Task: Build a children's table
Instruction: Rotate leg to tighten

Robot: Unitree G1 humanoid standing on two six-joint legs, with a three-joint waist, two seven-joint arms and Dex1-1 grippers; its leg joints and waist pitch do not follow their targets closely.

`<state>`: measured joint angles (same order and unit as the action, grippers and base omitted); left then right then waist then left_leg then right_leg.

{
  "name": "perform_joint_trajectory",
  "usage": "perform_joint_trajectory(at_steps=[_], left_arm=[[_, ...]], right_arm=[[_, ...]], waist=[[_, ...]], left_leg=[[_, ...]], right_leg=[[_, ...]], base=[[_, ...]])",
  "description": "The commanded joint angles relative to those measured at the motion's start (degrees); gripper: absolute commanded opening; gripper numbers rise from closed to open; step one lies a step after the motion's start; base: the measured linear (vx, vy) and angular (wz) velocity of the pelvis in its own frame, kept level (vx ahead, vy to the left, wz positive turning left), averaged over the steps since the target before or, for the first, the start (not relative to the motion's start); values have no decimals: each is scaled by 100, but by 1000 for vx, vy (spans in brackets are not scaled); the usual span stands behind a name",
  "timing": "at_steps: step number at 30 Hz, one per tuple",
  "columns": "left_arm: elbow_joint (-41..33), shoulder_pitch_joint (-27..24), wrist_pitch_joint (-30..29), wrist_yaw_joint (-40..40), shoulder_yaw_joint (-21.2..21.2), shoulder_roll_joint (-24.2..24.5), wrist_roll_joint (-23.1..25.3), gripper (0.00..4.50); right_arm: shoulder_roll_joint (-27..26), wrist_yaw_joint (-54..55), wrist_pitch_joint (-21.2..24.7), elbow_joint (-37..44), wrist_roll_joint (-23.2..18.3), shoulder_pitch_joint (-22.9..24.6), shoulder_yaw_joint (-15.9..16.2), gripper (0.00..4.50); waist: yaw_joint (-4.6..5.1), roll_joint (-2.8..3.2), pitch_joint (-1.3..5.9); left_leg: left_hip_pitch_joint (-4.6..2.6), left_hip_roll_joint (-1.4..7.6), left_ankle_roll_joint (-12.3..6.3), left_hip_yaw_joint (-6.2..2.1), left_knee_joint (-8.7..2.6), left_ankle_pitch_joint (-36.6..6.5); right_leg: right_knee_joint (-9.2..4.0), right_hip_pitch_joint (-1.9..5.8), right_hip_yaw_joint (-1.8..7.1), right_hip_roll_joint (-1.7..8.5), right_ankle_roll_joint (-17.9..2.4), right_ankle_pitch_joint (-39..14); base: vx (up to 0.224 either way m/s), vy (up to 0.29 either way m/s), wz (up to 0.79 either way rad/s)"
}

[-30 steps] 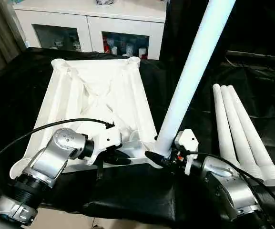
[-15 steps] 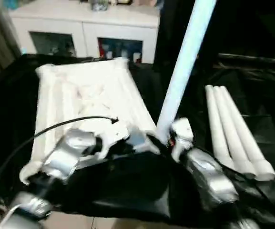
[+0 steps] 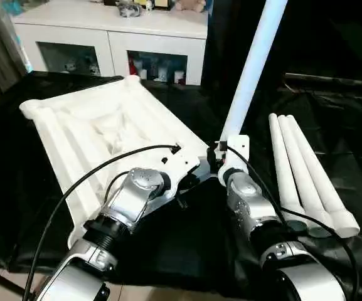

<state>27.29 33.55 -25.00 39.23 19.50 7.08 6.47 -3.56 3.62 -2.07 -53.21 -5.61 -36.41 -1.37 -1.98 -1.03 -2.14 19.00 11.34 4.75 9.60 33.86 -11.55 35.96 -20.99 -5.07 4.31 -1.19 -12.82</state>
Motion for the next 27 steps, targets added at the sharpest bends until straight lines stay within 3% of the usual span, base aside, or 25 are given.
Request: perform_joint_trajectory(at_steps=[1,5,6,8,9,11,13,14,17,19,20,22,24,27], left_arm=[[-34,68,-5,61,261,-211,-59,0],[-3,108,-2,-21,208,-265,-2,0],[20,128,4,-2,208,-256,15,0],[33,143,12,16,203,-238,29,0],[47,152,17,35,197,-233,22,0],[43,155,14,66,206,-208,18,0],[30,154,-2,88,211,-186,12,0],[18,146,-5,94,204,-171,7,0],[-92,101,-16,161,177,-82,-2,0],[-144,85,-9,203,159,-44,6,0],[-193,80,-13,240,114,-11,-18,0],[-245,61,-2,281,84,18,-55,0],[-281,51,5,327,59,66,-83,0],[-405,-12,101,502,31,260,-134,0]], right_arm=[[-194,-61,273,-575,4,147,69,277],[-197,-32,134,-788,57,-4,-1,277],[-198,-60,109,-835,71,-50,-7,277],[-210,-38,75,-920,63,-117,-55,277],[-197,-86,40,-942,103,-148,-19,277],[-196,-194,-40,-967,144,-186,-6,277],[-207,-252,-109,-978,116,-211,-59,277],[-204,-245,-111,-976,111,-220,-73,312],[-173,-291,-207,-985,93,-263,-117,350],[-163,-309,-244,-982,71,-289,-162,356],[-132,-378,-279,-963,57,-330,-186,366],[-109,-533,-281,-918,10,-358,-210,379],[-62,-682,-373,-839,41,-380,-186,408],[93,-1233,-450,-327,19,-282,-77,434]], waist=[[-17,69,236],[-3,71,231],[4,71,210],[10,104,202],[18,65,189],[15,108,197],[25,61,184],[19,70,184],[34,78,190],[16,66,230],[10,58,250],[6,67,270],[17,102,257],[11,98,273]], left_leg=[[64,174,34,-73,-462,-1555],[54,176,26,-69,-469,-1620],[47,170,39,-73,-475,-1795],[37,172,65,-81,-481,-1914],[39,174,72,-88,-492,-2013],[30,176,79,-97,-497,-2061],[41,174,68,-92,-499,-2099],[39,172,58,-93,-499,-2088],[62,183,52,-105,-516,-2067],[62,188,26,-87,-501,-1871],[96,199,-3,-81,-499,-1567],[131,200,-83,-62,-470,-1269],[141,198,-153,-42,-460,-1109],[159,200,-232,-37,-440,-950]], right_leg=[[-549,138,352,418,-937,-1323],[-562,134,343,418,-957,-1415],[-601,112,339,424,-883,-1747],[-618,95,339,419,-844,-1907],[-639,81,335,420,-791,-2057],[-639,74,338,426,-773,-2122],[-660,65,338,427,-741,-2199],[-660,63,341,430,-737,-2213],[-657,71,338,433,-729,-2206],[-634,76,359,445,-790,-1894],[-564,107,366,432,-905,-1377],[-514,127,357,424,-1031,-882],[-496,126,352,410,-1153,-574],[-468,162,351,420,-1252,-362]], base=[[0,0,0],[0,0,0],[0,0,0],[0,0,0],[0,0,0],[0,0,0],[0,0,0],[0,0,0],[0,0,0],[0,0,0],[0,0,0],[0,0,0],[0,0,0],[0,0,0]])
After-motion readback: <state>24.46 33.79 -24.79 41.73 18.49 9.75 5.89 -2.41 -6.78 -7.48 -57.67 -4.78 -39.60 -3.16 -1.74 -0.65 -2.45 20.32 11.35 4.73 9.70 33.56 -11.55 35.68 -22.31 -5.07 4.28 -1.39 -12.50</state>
